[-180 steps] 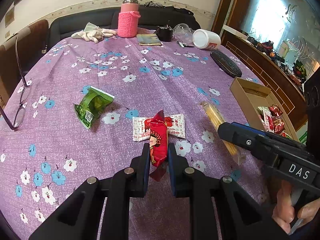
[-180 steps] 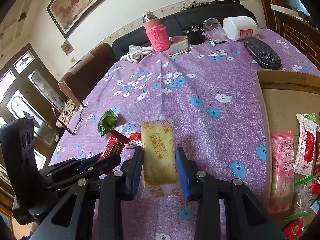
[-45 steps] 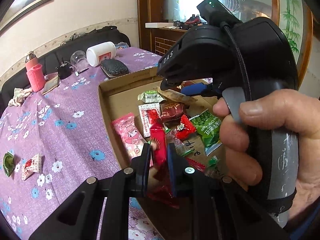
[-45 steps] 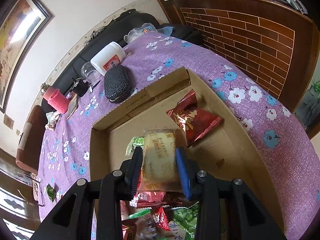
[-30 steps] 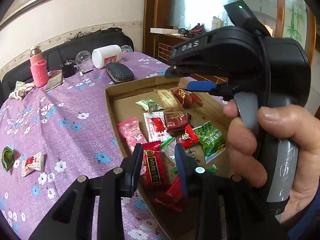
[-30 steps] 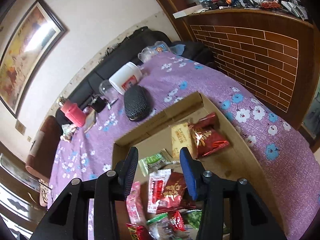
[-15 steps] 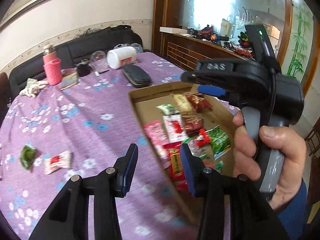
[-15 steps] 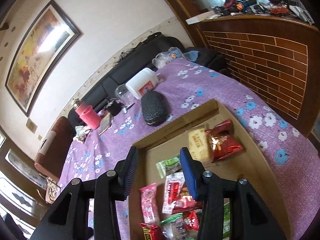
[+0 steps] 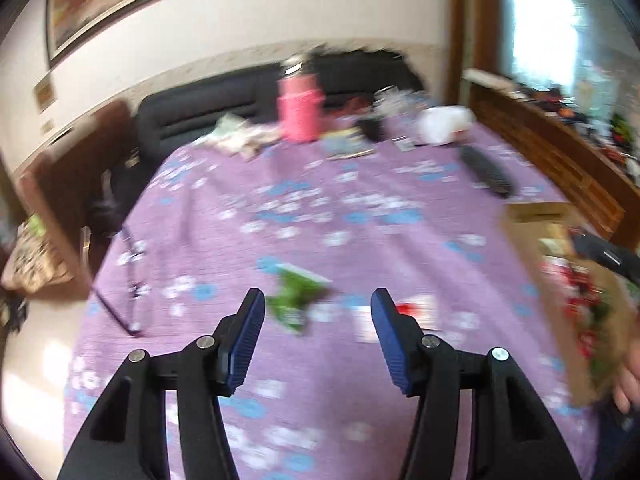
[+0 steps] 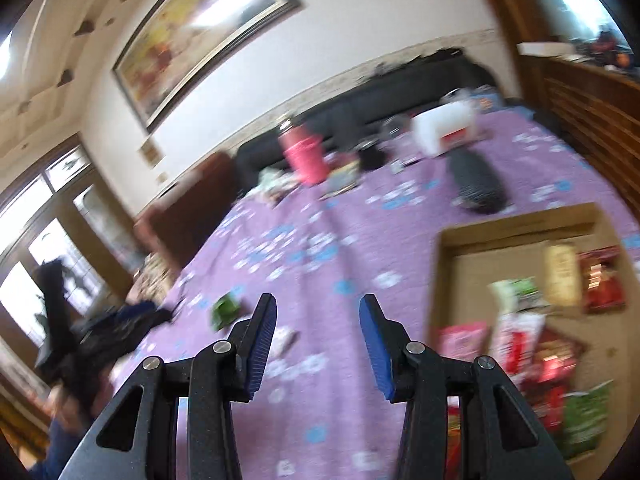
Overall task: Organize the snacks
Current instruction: 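Move both grippers back over the remaining snacks on the table, then grasp the green bag with the left gripper while the right gripper grasps the red-white sachet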
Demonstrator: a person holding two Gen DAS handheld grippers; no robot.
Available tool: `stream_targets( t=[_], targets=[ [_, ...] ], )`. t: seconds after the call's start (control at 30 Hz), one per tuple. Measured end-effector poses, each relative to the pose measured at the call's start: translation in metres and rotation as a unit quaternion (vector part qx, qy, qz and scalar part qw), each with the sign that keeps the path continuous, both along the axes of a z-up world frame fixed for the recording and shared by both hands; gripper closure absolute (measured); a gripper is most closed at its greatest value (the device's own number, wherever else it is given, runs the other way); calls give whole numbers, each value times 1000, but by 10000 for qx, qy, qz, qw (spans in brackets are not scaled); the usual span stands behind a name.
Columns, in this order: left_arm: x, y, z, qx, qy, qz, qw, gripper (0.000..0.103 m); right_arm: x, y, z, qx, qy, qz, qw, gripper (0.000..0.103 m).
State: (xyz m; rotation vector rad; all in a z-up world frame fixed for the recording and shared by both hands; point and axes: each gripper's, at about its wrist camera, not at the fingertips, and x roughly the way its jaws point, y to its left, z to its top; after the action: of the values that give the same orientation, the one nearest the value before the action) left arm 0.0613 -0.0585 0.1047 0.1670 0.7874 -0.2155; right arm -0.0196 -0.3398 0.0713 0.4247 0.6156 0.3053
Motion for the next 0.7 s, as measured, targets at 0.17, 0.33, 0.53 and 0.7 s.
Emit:
stream_targets(
  t=[0.17, 0.33, 0.53, 0.7],
  targets=[
    [54, 16, -34, -130, 693, 42, 9975, 44, 4, 19, -10, -204, 153, 155, 9996, 56],
    [71, 7, -58, 118, 829, 44, 9965, 39, 8, 14, -15, -118, 253, 116, 9995, 56],
    [79, 7, -90, 106, 1145, 303, 9929, 63, 9, 18, -16, -128, 304, 270, 9991, 56],
    [71, 18, -83, -109, 1150, 747, 9905, 75, 11, 23, -19, -174, 331, 378, 9986, 56]
  ],
)
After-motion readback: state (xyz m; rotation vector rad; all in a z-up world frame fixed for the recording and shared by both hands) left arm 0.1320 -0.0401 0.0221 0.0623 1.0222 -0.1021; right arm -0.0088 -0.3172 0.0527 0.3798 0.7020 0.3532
